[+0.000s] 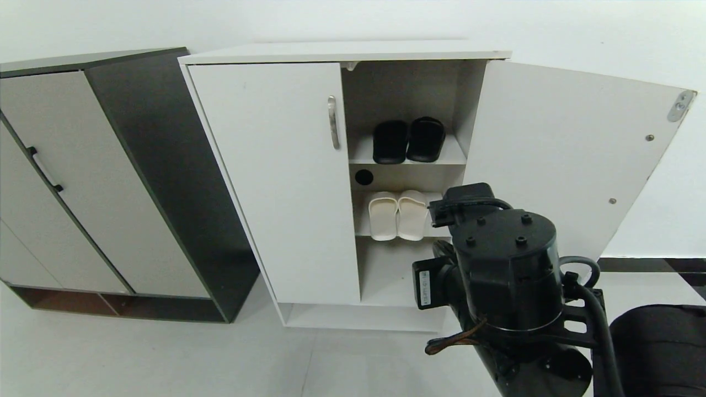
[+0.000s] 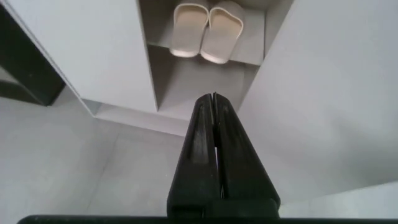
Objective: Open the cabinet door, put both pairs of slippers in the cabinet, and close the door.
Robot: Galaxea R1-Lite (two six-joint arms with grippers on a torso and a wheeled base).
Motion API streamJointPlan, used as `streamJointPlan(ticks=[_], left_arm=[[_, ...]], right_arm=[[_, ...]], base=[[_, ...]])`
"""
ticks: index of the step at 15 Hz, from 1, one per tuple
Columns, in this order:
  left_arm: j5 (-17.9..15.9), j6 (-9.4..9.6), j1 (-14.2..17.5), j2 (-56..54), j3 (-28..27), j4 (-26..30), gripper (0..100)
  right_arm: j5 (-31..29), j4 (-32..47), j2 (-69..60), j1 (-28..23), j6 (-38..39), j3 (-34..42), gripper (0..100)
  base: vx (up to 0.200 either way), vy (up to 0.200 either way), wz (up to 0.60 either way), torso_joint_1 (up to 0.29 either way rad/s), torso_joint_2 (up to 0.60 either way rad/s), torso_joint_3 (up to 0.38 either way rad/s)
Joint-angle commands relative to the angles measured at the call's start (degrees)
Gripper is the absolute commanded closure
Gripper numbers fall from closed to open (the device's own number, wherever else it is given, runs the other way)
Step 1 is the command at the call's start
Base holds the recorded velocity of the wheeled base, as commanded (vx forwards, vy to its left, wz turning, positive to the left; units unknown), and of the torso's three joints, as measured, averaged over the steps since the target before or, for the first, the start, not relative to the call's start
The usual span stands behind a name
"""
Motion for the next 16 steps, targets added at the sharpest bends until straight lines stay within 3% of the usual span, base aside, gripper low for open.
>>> streamJointPlan(ticks=[1, 16], left_arm=[[0.01, -0.01, 0.01, -0.01, 0.00, 0.02, 100], [0.01, -0.01, 0.01, -0.01, 0.00, 0.02, 100]], right_arm=[[-0.02, 0.02, 0.17, -0.15, 0.01, 0.19, 100], [-0.02, -0.51, 1.49, -1.11, -0.17, 0.37, 100]], base=[[0.000, 0.000, 0.00, 0.000, 0.00, 0.000], [0.000, 0.000, 0.00, 0.000, -0.01, -0.012]])
